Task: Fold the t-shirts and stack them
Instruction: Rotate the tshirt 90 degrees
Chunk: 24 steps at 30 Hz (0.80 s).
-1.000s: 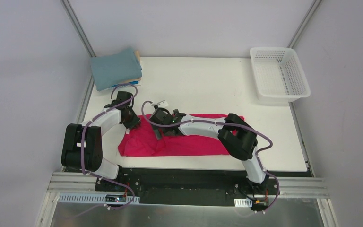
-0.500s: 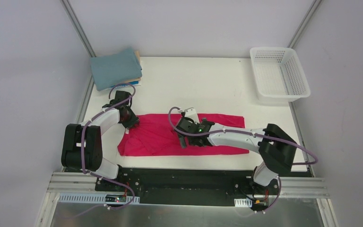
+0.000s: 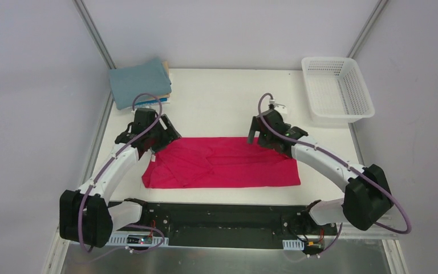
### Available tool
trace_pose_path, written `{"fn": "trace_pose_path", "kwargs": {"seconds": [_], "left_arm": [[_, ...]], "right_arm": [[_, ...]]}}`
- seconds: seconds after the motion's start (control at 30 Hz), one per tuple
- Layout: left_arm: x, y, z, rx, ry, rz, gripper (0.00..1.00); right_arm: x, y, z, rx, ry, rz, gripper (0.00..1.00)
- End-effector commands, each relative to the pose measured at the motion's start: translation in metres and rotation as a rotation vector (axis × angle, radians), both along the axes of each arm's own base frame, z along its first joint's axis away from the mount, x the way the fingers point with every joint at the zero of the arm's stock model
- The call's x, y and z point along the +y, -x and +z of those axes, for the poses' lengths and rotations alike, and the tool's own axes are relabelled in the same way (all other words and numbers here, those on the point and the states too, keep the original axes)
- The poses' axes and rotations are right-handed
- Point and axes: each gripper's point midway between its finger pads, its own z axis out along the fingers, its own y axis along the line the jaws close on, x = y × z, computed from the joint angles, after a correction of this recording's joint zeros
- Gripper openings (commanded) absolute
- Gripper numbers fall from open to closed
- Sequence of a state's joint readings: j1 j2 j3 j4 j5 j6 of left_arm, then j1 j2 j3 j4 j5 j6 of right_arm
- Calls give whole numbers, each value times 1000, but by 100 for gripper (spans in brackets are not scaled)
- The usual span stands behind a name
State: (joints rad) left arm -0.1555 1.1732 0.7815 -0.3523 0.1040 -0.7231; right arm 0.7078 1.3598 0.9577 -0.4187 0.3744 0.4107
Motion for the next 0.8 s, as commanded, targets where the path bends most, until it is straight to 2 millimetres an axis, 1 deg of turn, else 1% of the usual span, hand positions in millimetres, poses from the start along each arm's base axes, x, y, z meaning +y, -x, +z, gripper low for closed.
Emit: {"fn": "trace_pose_path", "kwargs": {"seconds": [0.0,0.07,0.17,0.27,0.33,0.4,0.47,0.5,0.6,0.7,0.77], "left_arm": [[-33,25,-11,61,28,-90,74],[-41,29,-23,92,24,-120,74],[-40,27,-39,128,6,-107,74],[-43,25,-52,153,12,-118,74],[-44,24,-60,177,9,-116,74],[-41,25,-70,206,-3,-107,73],[-38,24,-76,226,-10,-99,73],[-36,22,-78,231,-14,-91,73],[-29,19,-84,248,-21,-74,72],[-22,17,-88,259,-32,-58,72],[-17,16,-91,267,-36,-45,72]], "right_arm": [[-7,-23,-3,23,-100,-17,100],[-11,-32,-15,58,-101,-23,100],[-23,-41,-35,113,-73,-36,100],[-33,-42,-55,166,-51,-55,100],[-37,-32,-66,208,-45,-70,100],[-40,-17,-70,238,-64,-85,100],[-44,-2,-69,245,-88,-109,100],[-50,8,-71,255,-84,-122,100],[-69,23,-64,233,-51,-183,100],[-80,32,-64,225,-19,-195,100],[-88,32,-64,213,12,-215,100]]}}
